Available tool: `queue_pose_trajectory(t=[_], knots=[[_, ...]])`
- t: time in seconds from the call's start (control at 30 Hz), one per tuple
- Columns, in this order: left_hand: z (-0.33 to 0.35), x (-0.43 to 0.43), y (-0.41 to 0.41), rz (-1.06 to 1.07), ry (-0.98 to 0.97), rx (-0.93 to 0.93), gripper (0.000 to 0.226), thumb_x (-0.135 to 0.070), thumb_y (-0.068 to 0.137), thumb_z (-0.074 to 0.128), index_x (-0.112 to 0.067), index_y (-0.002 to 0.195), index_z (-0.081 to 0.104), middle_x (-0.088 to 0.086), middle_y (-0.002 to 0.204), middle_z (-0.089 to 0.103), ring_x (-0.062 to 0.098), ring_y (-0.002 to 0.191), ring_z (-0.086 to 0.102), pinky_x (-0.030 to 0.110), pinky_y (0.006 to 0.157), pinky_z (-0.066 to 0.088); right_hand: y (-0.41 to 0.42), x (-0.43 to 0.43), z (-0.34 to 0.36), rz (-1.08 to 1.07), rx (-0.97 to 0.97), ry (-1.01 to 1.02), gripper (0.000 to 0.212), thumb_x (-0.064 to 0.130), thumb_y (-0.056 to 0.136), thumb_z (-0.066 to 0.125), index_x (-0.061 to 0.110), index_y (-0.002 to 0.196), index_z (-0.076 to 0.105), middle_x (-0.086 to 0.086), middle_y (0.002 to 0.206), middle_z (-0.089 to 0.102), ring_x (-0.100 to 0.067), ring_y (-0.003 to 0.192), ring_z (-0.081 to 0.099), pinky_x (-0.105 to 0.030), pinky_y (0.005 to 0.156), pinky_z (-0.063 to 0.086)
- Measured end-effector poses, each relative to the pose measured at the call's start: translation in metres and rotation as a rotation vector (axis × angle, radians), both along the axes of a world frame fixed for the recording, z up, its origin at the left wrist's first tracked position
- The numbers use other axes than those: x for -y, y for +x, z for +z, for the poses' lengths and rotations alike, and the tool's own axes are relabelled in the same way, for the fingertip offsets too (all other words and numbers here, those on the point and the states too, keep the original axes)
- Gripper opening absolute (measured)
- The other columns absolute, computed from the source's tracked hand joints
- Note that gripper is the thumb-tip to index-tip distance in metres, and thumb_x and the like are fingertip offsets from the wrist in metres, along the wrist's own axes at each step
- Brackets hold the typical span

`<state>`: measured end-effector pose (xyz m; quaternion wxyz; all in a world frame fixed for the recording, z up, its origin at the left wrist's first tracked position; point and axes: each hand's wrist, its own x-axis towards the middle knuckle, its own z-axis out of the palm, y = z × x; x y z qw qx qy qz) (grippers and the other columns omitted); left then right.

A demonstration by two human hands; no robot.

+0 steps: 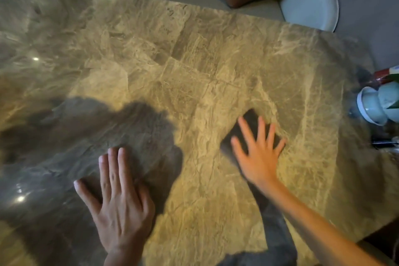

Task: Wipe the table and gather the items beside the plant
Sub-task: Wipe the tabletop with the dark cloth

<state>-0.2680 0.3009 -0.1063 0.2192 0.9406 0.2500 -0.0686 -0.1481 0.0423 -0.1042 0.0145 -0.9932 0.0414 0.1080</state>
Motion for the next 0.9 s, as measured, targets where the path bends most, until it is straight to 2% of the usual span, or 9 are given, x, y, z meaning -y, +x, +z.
queue_pose_trajectory(t=[0.13, 0.23, 0.33, 0.43, 0.53, 0.67, 0.77, 0.83, 0.9], knots=[[0.0, 0.0, -0.001, -0.007, 0.003, -0.027, 0.072, -0.035, 0.085, 0.026, -0.024, 0.152, 0.003, -0.003, 0.161, 0.007, 0.01, 0.149, 0.002, 0.061, 0.117, -0.002, 0.077, -0.066, -0.013, -0.236, 0.053, 0.081, 0.06, 0.075, 0.087, 0.011, 0.058, 0.144, 0.002, -0.005, 0.164, -0.002, -0.041, 0.148, -0.01, -0.075, 0.107, -0.005], [0.0, 0.0, -0.003, -0.002, 0.007, -0.025, 0.072, -0.034, 0.085, 0.027, -0.024, 0.152, 0.003, -0.004, 0.161, 0.007, 0.01, 0.149, 0.002, 0.061, 0.117, -0.002, 0.0, -0.115, -0.011, 0.236, 0.096, 0.068, 0.057, 0.067, 0.093, 0.021, 0.054, 0.147, 0.008, -0.005, 0.164, 0.003, -0.039, 0.149, -0.007, -0.072, 0.111, -0.004], [0.001, 0.0, -0.003, -0.003, 0.007, -0.023, 0.072, -0.033, 0.085, 0.029, -0.024, 0.152, 0.004, -0.004, 0.161, 0.009, 0.01, 0.149, 0.003, 0.061, 0.117, -0.001, -0.07, -0.048, 0.001, 0.529, 0.019, 0.019, 0.057, 0.068, 0.091, 0.027, 0.055, 0.146, 0.015, -0.002, 0.164, 0.004, -0.035, 0.15, -0.003, -0.072, 0.111, 0.007], [0.0, 0.001, -0.002, 0.0, 0.012, -0.015, 0.071, -0.033, 0.085, 0.027, -0.024, 0.152, 0.003, -0.004, 0.162, 0.008, 0.009, 0.149, 0.002, 0.061, 0.117, -0.002, -0.007, 0.024, -0.001, 0.11, 0.05, -0.024, 0.056, 0.071, 0.09, 0.015, 0.059, 0.144, 0.008, 0.0, 0.164, 0.001, -0.034, 0.15, -0.001, -0.072, 0.111, 0.007], [0.0, 0.001, -0.001, -0.004, 0.012, -0.013, 0.071, -0.034, 0.085, 0.026, -0.023, 0.152, 0.004, -0.004, 0.162, 0.008, 0.009, 0.149, 0.002, 0.061, 0.117, -0.003, 0.078, -0.019, -0.01, -0.303, 0.095, 0.051, 0.059, 0.075, 0.086, 0.01, 0.059, 0.143, 0.005, -0.005, 0.164, 0.003, -0.041, 0.148, -0.001, -0.074, 0.108, 0.001], [0.0, 0.0, -0.003, 0.003, 0.018, -0.029, 0.072, -0.035, 0.084, 0.026, -0.022, 0.152, 0.006, -0.003, 0.161, 0.01, 0.01, 0.149, 0.004, 0.06, 0.117, -0.003, -0.008, -0.108, -0.011, 0.388, 0.105, 0.046, 0.056, 0.066, 0.093, 0.023, 0.054, 0.146, 0.01, -0.005, 0.164, 0.005, -0.038, 0.15, -0.001, -0.069, 0.113, -0.001], [0.001, 0.0, -0.002, -0.013, 0.011, -0.04, 0.072, -0.033, 0.084, 0.028, -0.022, 0.152, 0.005, -0.003, 0.162, 0.009, 0.01, 0.149, 0.002, 0.06, 0.117, -0.004, -0.074, -0.031, 0.003, 0.726, 0.008, 0.055, 0.056, 0.067, 0.091, 0.03, 0.052, 0.145, 0.025, -0.003, 0.163, 0.014, -0.035, 0.15, 0.007, -0.07, 0.111, 0.011], [0.002, 0.001, -0.003, -0.01, 0.007, -0.039, 0.071, -0.033, 0.085, 0.026, -0.023, 0.152, 0.004, -0.004, 0.162, 0.007, 0.01, 0.149, 0.002, 0.06, 0.117, -0.005, -0.037, 0.032, 0.001, 0.475, 0.047, -0.026, 0.056, 0.069, 0.091, 0.019, 0.055, 0.145, 0.02, -0.003, 0.163, 0.012, -0.033, 0.15, 0.01, -0.07, 0.11, 0.014], [0.002, 0.001, -0.001, 0.003, -0.001, -0.026, 0.071, -0.034, 0.085, 0.024, -0.024, 0.152, 0.004, -0.004, 0.162, 0.006, 0.011, 0.149, 0.003, 0.06, 0.117, -0.005, 0.038, 0.046, -0.007, -0.067, 0.141, 0.023, 0.056, 0.072, 0.089, 0.011, 0.058, 0.144, 0.01, -0.002, 0.164, 0.007, -0.033, 0.149, 0.006, -0.071, 0.111, 0.007]])
